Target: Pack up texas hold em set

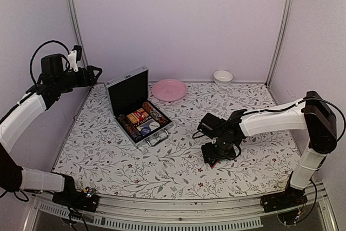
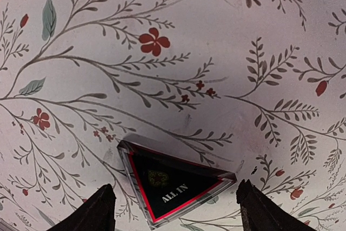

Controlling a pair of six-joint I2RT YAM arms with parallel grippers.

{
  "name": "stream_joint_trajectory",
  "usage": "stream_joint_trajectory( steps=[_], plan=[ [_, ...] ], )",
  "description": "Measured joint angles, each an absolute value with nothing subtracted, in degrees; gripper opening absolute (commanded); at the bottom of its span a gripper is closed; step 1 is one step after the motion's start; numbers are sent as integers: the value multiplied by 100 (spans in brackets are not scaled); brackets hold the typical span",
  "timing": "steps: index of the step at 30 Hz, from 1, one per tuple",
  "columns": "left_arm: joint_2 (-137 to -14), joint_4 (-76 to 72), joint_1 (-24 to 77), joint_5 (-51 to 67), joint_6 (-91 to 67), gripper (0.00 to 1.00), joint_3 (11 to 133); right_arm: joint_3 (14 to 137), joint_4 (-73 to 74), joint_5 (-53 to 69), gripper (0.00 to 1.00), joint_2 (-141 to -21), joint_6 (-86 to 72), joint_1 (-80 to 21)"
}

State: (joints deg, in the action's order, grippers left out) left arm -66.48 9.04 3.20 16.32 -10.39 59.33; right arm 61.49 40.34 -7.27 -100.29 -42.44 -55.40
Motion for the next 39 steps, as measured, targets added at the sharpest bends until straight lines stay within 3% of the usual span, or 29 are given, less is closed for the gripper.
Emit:
stream_joint_trajectory(
  steps=[11, 39],
  plan=[
    [-6654, 904, 320, 1678, -1055, 79, 5933, 6178, 4084, -744, 69, -10232, -4219, -5551],
    [-6654, 906, 316, 1673, -1052, 80, 5933, 6434, 4198, -854, 71, -10475, -4091, -5577]
  ],
)
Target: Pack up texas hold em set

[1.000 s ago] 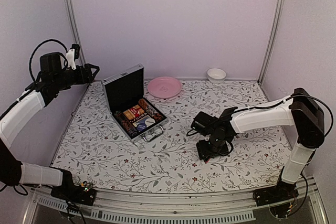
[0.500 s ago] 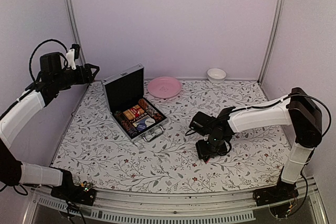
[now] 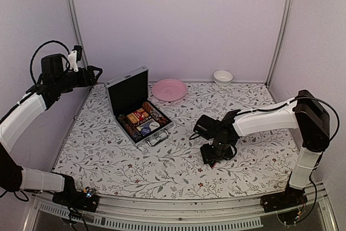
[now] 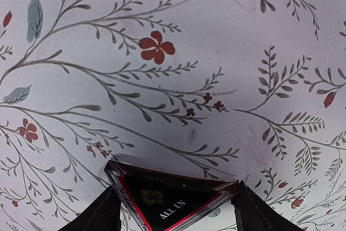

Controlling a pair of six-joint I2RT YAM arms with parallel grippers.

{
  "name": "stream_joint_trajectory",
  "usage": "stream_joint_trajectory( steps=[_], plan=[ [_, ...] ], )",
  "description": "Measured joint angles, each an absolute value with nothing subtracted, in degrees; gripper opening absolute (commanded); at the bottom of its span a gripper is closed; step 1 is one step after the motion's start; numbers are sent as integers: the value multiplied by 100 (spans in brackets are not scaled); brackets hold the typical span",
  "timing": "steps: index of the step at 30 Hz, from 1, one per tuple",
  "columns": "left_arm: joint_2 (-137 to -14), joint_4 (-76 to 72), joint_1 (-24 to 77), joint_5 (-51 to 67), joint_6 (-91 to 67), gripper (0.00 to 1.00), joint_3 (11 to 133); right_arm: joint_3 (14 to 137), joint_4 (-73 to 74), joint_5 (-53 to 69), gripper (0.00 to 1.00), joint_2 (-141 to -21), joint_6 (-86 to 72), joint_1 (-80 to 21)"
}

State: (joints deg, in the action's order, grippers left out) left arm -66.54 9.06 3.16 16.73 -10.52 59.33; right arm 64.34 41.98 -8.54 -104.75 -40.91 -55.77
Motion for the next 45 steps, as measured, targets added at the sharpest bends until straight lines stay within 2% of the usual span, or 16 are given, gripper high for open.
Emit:
stream_joint_trajectory(
  steps=[13, 28, 45],
  plan=[
    [-6678, 913, 307, 1715, -1052, 80, 5933, 6455, 4178, -908, 71, -10499, -3892, -5579],
    [-6720, 915, 294, 1739, -1055, 80, 5933, 6530, 4130, -934, 62, -10532, -3658, -5583],
    [-6720, 917, 237, 1737, -1055, 80, 5933, 8005, 3129, -788, 61, -11054, -2858, -5719]
  ],
)
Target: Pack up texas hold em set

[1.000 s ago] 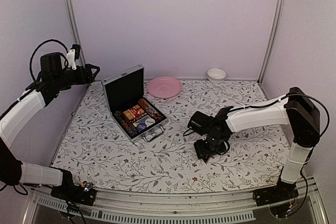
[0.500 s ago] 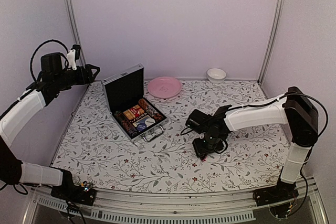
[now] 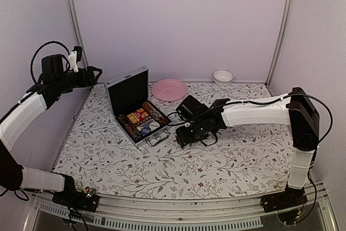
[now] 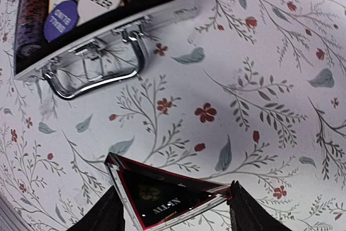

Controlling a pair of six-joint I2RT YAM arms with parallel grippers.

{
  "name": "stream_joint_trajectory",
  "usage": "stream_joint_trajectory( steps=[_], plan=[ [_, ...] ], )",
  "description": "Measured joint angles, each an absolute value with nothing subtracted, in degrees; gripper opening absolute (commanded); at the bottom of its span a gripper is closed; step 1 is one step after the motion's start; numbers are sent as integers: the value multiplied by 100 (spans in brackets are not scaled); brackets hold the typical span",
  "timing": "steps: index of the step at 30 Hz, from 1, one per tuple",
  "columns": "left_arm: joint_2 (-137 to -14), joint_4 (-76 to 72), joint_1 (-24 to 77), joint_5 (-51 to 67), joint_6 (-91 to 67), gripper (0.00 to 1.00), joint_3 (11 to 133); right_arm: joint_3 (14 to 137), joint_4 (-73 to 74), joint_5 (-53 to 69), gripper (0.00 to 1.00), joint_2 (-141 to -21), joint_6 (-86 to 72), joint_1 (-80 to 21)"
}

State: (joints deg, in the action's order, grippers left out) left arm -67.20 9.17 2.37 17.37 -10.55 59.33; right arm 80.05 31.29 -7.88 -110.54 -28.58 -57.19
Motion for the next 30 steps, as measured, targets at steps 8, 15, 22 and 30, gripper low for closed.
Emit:
stream_joint_trajectory(
  steps=[8, 15, 22, 30],
  plan=[
    [-6716, 917, 137, 1737, -1055, 80, 5933, 9013, 2257, -589, 61, -11819, -2427, -5813],
    [-6709, 919, 71, 1752, -1055, 80, 5933, 10269, 1688, -519, 62, -12766, -1966, -5813],
    [-6624, 919, -16, 1754, -1055, 80, 5933, 11454, 1372, -523, 63, -13616, -1538, -5811],
    [-6587, 919, -99, 1758, -1055, 80, 5933, 11952, 1192, -373, 63, -14230, -1378, -5712]
  ],
)
